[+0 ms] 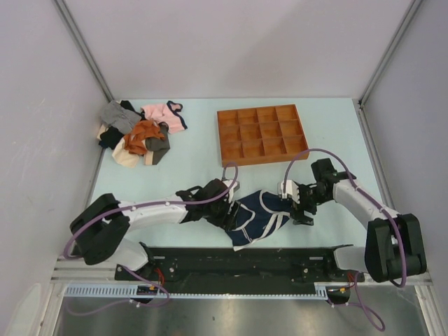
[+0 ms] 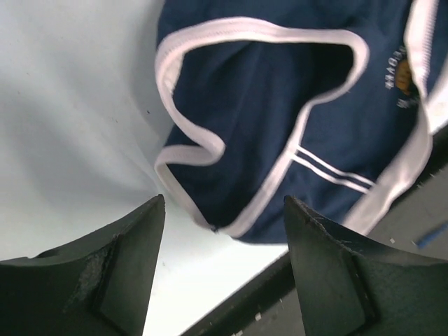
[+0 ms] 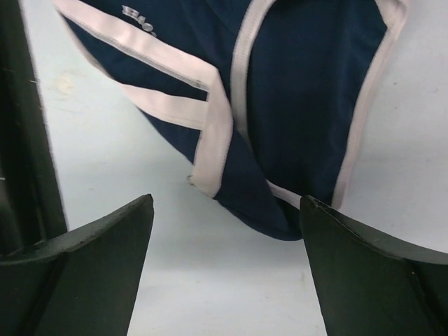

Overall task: Roll the underwear
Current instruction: Flatten out the underwear at the center of the board.

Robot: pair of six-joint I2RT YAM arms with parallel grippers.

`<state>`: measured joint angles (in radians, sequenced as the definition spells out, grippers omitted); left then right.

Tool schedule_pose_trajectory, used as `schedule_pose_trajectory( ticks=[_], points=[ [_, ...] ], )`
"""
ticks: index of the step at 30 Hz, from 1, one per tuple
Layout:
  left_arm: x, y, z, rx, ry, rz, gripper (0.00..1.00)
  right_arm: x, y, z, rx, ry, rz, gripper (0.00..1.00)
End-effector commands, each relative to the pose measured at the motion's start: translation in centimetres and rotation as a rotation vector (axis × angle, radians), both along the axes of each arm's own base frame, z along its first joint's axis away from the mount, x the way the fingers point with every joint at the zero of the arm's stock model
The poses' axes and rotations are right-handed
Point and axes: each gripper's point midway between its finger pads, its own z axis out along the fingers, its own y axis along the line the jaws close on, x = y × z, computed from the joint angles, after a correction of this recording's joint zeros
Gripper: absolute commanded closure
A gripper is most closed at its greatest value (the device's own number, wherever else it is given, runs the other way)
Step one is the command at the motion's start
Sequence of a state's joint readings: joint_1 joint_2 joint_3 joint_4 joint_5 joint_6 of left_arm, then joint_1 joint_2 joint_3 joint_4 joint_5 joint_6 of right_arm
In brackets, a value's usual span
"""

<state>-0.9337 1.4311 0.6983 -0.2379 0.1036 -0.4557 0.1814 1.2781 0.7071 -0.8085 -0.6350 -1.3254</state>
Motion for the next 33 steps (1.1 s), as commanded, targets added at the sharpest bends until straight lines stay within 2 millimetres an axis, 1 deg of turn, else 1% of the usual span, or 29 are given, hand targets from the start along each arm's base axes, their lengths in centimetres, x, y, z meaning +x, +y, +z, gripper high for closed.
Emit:
schedule_pose_trajectory(
  ticks=[1, 5, 6, 7, 8, 9, 10, 11, 12, 13, 14, 15, 17, 18, 19, 20, 21, 22, 23, 24, 25, 26, 27, 28, 29, 30, 31, 32, 33],
  points=[
    [2.1, -1.4, 0.7, -0.016, -0.059, 0.044, 0.27, 2.2, -0.2, -1.0, -0.045, -0.090, 0.032, 0.13],
    [2.3, -1.2, -0.5, 0.025, -0.046, 0.056, 0.33, 1.7, -0.2, -2.2, -0.068, -0.061, 0.053, 0.21],
    [2.2, -1.1, -1.2, 0.040, -0.034, 0.053, 0.35, 1.8, -0.1, -2.3, -0.069, -0.061, 0.051, 0.26],
    [2.0, -1.2, -1.4, 0.036, -0.018, 0.046, 0.44, 1.8, 0.0, -2.3, -0.069, -0.056, 0.052, 0.29],
    [1.8, -1.3, -1.6, 0.037, -0.005, 0.044, 0.49, 1.8, 0.0, -2.4, -0.067, -0.051, 0.050, 0.33],
    [1.5, -1.3, -2.0, 0.037, 0.009, 0.039, 0.54, 1.7, 0.1, -2.3, -0.064, -0.051, 0.053, 0.41],
    [1.3, -1.2, -2.0, 0.035, 0.015, 0.036, 0.66, 1.6, 0.2, -2.3, -0.060, -0.048, 0.054, 0.47],
    [1.0, -1.2, -2.1, 0.030, 0.026, 0.032, 0.75, 1.7, 0.3, -2.0, -0.056, -0.058, 0.056, 0.52],
    [0.6, -0.9, -2.3, 0.035, 0.036, 0.032, 0.82, 1.6, 0.4, -1.9, -0.052, -0.061, 0.061, 0.62],
    [0.5, -0.8, -1.9, 0.024, 0.031, 0.033, 0.92, 1.6, 0.5, -1.7, -0.049, -0.068, 0.064, 0.66],
    [0.3, -0.7, -1.7, 0.013, 0.037, 0.035, 0.96, 1.6, 0.6, -1.5, -0.049, -0.078, 0.069, 0.70],
    [-0.1, -0.2, -1.8, 0.016, 0.043, 0.038, 0.99, 2.0, 0.7, -1.0, -0.048, -0.112, 0.072, 0.78],
    [-0.5, -0.3, -0.2, -0.039, 0.036, 0.047, 1.00, 3.2, 1.3, 0.3, -0.049, -0.173, 0.071, 0.82],
    [-1.0, 0.1, -0.1, -0.049, 0.043, 0.050, 1.00, 4.1, 1.7, 1.2, -0.044, -0.222, 0.073, 0.87],
    [-1.1, -0.2, 1.4, -0.103, 0.030, 0.063, 1.00, 5.5, 2.8, 3.0, -0.027, -0.270, 0.072, 0.89],
    [-1.3, -0.2, 2.1, -0.131, 0.026, 0.066, 1.00, 6.2, 3.5, 3.8, -0.018, -0.296, 0.074, 0.92],
    [-1.8, -0.1, 2.4, -0.152, 0.034, 0.067, 1.00, 7.3, 4.5, 4.4, -0.007, -0.320, 0.073, 1.00],
    [-2.1, -0.2, 3.3, -0.182, 0.039, 0.084, 1.00, 8.4, 5.2, 5.3, -0.003, -0.352, 0.070, 1.00],
    [-2.3, -0.4, 5.0, -0.236, 0.018, 0.086, 1.00, 9.4, 6.8, 6.8, 0.020, -0.387, 0.071, 1.00],
    [-2.9, -0.4, 5.6, -0.264, 0.018, 0.083, 1.00, 11.1, 7.7, 7.3, 0.025, -0.433, 0.060, 1.00],
    [-3.3, -0.6, 6.3, -0.301, 0.034, 0.102, 0.99, 11.8, 8.5, 7.8, 0.034, -0.455, 0.061, 1.00],
    [-3.5, -1.1, 7.9, -0.370, 0.021, 0.096, 0.97, 13.1, 9.7, 9.0, 0.058, -0.502, 0.054, 0.94],
    [-4.5, -1.3, 7.8, -0.395, 0.055, 0.077, 0.93, 13.8, 9.9, 8.8, 0.050, -0.507, 0.044, 0.90],
    [-4.9, -1.5, 7.9, -0.415, 0.080, 0.082, 0.81, 14.3, 10.0, 7.9, 0.036, -0.490, 0.040, 0.84],
    [-5.1, -1.6, 8.0, -0.429, 0.088, 0.078, 0.78, 14.6, 9.9, 7.5, 0.022, -0.483, 0.038, 0.72],
    [-5.5, -1.5, 7.5, -0.421, 0.100, 0.070, 0.75, 14.9, 9.2, 6.7, -0.008, -0.473, 0.026, 0.67],
    [-5.8, -1.4, 7.2, -0.415, 0.109, 0.063, 0.68, 14.9, 8.6, 5.8, -0.024, -0.443, 0.011, 0.64],
    [-6.0, -1.3, 6.9, -0.408, 0.117, 0.058, 0.65, 14.6, 7.6, 5.2, -0.038, -0.403, -0.007, 0.55],
    [-6.2, -1.1, 6.4, -0.388, 0.125, 0.057, 0.62, 14.8, 6.1, 4.8, -0.039, -0.370, -0.057, 0.49]
  ],
)
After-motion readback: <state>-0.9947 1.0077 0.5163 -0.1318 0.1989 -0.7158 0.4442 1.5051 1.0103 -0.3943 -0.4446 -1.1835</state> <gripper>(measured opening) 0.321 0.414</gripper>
